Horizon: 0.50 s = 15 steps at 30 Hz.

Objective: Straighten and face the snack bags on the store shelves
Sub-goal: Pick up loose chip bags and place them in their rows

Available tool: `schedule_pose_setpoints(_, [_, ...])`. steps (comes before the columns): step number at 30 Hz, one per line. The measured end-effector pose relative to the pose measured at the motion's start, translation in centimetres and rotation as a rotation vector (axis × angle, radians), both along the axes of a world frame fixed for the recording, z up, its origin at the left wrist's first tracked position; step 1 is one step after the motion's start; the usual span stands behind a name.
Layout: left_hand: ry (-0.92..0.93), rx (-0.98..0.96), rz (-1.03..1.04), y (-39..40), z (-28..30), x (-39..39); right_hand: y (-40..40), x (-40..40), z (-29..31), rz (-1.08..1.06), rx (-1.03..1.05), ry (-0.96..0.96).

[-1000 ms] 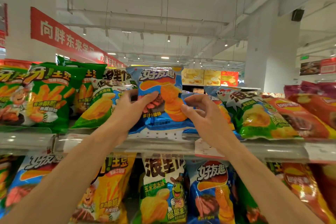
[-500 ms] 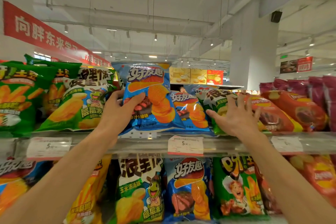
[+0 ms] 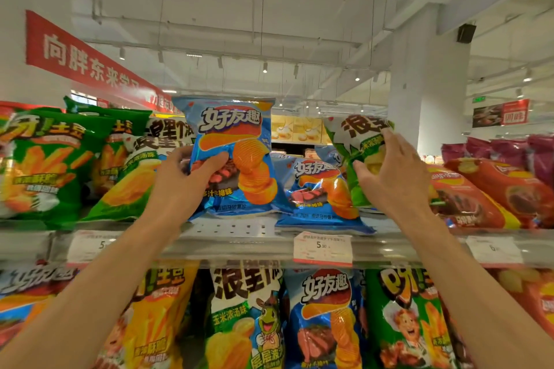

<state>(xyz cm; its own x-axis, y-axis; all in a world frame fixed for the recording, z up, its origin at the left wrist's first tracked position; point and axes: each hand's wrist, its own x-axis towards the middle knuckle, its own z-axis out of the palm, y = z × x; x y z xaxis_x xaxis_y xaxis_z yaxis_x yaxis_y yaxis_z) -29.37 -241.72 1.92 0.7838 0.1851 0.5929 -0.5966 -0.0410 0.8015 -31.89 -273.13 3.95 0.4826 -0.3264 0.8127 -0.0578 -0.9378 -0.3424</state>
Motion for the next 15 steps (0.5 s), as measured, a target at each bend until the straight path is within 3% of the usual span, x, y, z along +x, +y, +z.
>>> schedule_pose_setpoints(11, [-0.052,0.186,0.209,10.0,1.5,-1.4,14.9,3.3,1.8,0.293,-0.077,-0.024])
schedule_pose_setpoints(15, [-0.036,0.188,0.228,12.2,1.5,-1.1,18.9,5.2,0.9,0.317,-0.099,0.128])
